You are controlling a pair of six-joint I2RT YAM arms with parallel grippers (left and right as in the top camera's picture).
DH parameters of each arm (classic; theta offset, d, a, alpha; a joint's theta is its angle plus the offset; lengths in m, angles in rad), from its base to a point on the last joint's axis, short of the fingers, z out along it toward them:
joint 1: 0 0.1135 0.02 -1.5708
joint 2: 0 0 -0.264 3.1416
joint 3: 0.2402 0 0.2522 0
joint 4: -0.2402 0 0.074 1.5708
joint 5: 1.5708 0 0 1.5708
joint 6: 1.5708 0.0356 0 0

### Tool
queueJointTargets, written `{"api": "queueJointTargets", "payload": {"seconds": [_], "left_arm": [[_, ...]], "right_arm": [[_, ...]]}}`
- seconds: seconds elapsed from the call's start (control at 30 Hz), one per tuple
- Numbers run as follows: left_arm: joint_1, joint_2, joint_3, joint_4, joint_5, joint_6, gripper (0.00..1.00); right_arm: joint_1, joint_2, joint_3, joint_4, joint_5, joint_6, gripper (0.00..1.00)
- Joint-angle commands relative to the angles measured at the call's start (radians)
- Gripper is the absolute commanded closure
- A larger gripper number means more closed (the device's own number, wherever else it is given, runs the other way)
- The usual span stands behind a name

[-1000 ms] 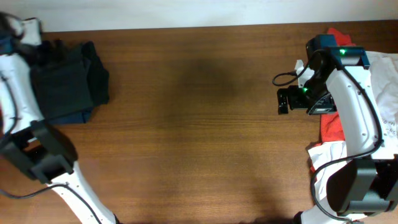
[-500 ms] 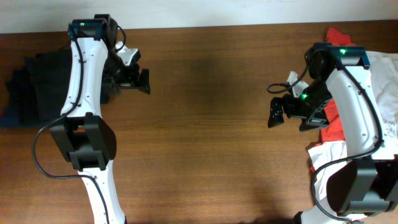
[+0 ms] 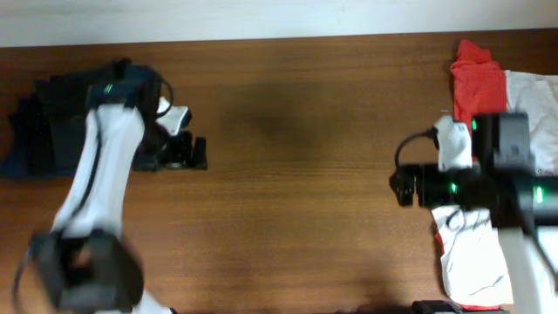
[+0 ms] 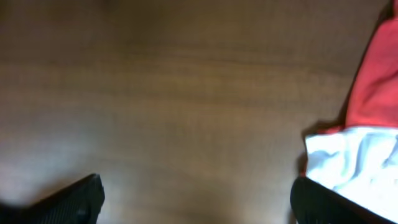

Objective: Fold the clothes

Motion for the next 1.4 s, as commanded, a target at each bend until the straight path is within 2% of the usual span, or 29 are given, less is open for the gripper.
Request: {"api": "queueJointTargets", "payload": {"seconds": [0.0, 0.1, 0.2, 0.33, 0.7, 0.83, 0.93, 1.13, 1.23, 1.37], "left_arm": [[-0.003, -0.367, -0.274, 0.197, -0.064, -0.047, 0.01], [-0.003, -0.652, -0.482, 0.356, -0.064, -0.046, 0.01], [-0.003, -0.835, -0.611, 0.472, -0.063, -0.045, 0.01], [-0.003, -0.975, -0.658, 0.487, -0.060, -0.045, 0.01], [-0.003, -1.014, -0.658, 0.480, -0.060, -0.045, 0.01], [-0.003, -1.014, -0.658, 0.480, -0.060, -0.045, 0.01], [-0.003, -1.014, -0.658, 0.480, -0.060, -0.045, 0.01], [-0.003, -1.014, -0.658, 0.480, -0.060, -0.045, 0.01], [-0.003, -1.014, -0.658, 0.480, -0.060, -0.045, 0.01], [-0.003, -1.014, -0.658, 0.480, -0.060, -0.045, 0.01]], "right_arm": [[-0.006, -0.212, -0.202, 0.130, 0.058, 0.026, 0.01], [-0.005, -0.385, -0.329, 0.175, 0.113, 0.072, 0.01], [-0.005, -0.458, -0.366, 0.154, 0.113, 0.072, 0.01], [-0.005, -0.467, -0.367, 0.150, 0.113, 0.072, 0.01], [-0.004, -0.469, -0.367, 0.149, 0.113, 0.072, 0.01], [-0.005, -0.554, -0.383, 0.164, 0.166, 0.064, 0.01], [-0.004, -0.698, -0.481, 0.284, 0.166, 0.064, 0.01], [0.074, -1.014, -0.826, 0.624, 0.181, 0.064, 0.01], [0.074, -1.092, -0.956, 0.781, 0.181, 0.064, 0.01], [0.073, -1.090, -1.115, 1.046, 0.206, 0.063, 0.01]]}}
